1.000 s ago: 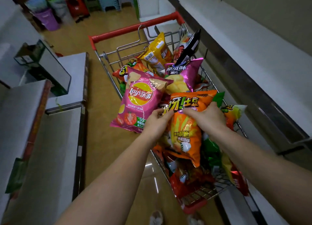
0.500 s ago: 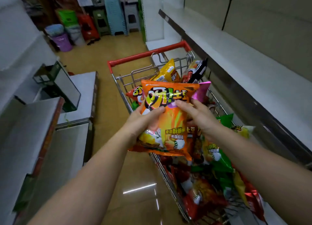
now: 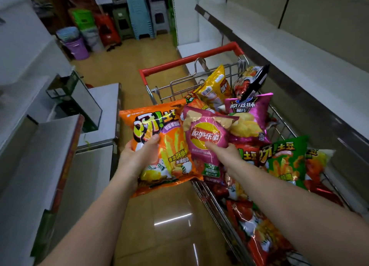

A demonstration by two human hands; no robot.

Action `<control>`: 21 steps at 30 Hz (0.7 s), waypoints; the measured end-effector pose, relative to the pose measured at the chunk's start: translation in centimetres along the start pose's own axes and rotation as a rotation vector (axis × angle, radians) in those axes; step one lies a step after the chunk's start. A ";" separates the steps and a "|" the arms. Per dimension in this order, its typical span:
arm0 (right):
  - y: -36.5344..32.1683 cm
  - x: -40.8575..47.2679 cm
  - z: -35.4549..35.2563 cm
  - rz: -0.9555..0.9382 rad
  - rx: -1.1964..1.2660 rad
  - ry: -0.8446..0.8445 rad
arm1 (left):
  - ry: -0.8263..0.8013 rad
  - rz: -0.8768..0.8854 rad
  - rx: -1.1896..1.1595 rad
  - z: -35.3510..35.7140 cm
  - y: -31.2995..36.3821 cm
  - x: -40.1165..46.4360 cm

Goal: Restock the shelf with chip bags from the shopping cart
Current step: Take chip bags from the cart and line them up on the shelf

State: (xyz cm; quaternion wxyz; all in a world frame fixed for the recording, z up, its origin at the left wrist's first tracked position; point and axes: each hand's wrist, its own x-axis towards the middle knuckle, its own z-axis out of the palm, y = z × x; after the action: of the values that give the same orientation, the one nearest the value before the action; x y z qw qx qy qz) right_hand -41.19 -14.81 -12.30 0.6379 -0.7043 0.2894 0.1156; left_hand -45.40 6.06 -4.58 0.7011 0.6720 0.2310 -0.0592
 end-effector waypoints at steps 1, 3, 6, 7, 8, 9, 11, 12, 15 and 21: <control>-0.2 0.3 0.0 0.008 -0.002 0.007 | -0.010 0.003 0.004 0.2 0.0 0.2; -0.7 0.5 -0.2 0.031 0.007 0.004 | -0.029 0.000 0.005 0.6 0.1 0.7; -1.1 0.6 -0.4 0.037 0.043 -0.033 | -0.046 -0.007 0.016 1.0 0.1 1.9; -1.0 0.6 -0.3 0.026 0.053 -0.017 | -0.045 -0.007 0.028 1.1 0.0 2.1; -0.9 0.6 -0.2 0.006 0.065 0.004 | -0.046 -0.003 0.041 1.3 0.0 2.4; -0.9 0.5 0.0 -0.014 0.077 0.024 | -0.050 0.005 0.049 1.4 0.0 2.5; -0.9 0.0 0.1 -0.071 0.094 0.038 | -0.073 0.022 0.055 1.8 0.2 2.5; -1.0 -0.4 -0.1 -0.103 0.082 0.039 | -0.089 0.032 0.060 2.0 0.5 2.4; -1.8 -1.9 -1.5 -0.216 0.027 0.066 | -0.120 0.049 0.082 2.9 1.5 1.8; -6.0 -6.1 -8.2 -0.390 0.052 0.232 | -0.165 0.191 0.064 6.0 4.8 -1.1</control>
State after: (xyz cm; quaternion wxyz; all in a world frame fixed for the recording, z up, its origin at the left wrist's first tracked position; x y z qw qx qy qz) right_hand -44.41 -21.01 -2.74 0.6285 -0.7389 0.2219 -0.0994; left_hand -42.97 0.43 0.21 0.6982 0.7060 0.1055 -0.0545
